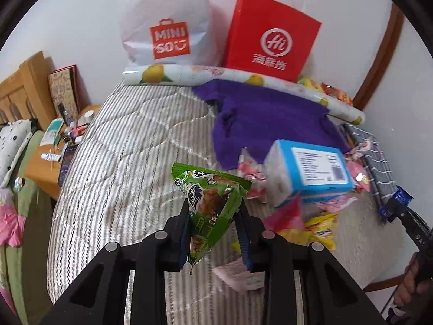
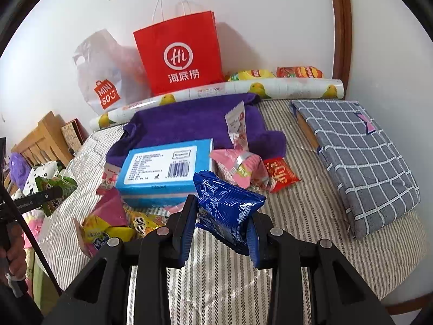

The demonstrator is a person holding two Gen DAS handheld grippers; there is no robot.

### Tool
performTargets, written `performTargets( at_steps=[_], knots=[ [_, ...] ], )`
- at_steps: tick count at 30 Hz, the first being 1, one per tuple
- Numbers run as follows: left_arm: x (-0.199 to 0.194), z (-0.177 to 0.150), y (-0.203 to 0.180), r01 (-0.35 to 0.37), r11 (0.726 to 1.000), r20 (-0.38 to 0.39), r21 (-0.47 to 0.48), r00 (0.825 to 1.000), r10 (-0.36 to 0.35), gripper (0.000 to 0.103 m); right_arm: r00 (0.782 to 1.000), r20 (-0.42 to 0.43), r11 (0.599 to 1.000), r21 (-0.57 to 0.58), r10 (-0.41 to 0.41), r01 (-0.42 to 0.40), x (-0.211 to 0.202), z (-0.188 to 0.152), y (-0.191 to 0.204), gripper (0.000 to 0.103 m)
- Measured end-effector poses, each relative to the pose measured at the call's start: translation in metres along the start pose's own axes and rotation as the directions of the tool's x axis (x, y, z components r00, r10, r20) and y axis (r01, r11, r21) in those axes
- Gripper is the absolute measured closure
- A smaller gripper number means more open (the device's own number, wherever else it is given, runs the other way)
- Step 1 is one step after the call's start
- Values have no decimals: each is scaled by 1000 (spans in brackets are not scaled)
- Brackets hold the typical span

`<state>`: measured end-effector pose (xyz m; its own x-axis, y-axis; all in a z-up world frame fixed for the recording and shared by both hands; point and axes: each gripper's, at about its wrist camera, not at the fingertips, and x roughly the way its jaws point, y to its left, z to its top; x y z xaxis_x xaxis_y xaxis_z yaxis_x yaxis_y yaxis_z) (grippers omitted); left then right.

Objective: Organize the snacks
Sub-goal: 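Carry both held packets over the purple towel with both tools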

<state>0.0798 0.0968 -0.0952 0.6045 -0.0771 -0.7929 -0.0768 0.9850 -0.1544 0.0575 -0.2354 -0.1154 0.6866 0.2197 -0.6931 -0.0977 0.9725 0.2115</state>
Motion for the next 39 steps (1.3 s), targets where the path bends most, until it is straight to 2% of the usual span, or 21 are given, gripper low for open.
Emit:
performTargets(
  at_steps=[7, 15, 30, 39],
  knots=[
    [-4, 14, -34, 60, 997, 6, 51, 998, -60, 74, 999, 40, 1000, -20, 20, -19, -10, 17, 9, 69],
    [4, 40, -56, 103, 992, -3, 72, 995, -103, 74, 997, 69, 999, -33, 32, -30, -2, 48, 18, 69],
    [30, 118, -79, 83, 989, 26, 121, 996, -87, 75, 994, 98, 998, -43, 53, -49, 48, 131, 32, 69],
    [58, 158, -84, 97, 988, 11, 120, 995, -99, 74, 992, 119, 999, -30, 30, -26, 86, 170, 28, 69]
  ],
)
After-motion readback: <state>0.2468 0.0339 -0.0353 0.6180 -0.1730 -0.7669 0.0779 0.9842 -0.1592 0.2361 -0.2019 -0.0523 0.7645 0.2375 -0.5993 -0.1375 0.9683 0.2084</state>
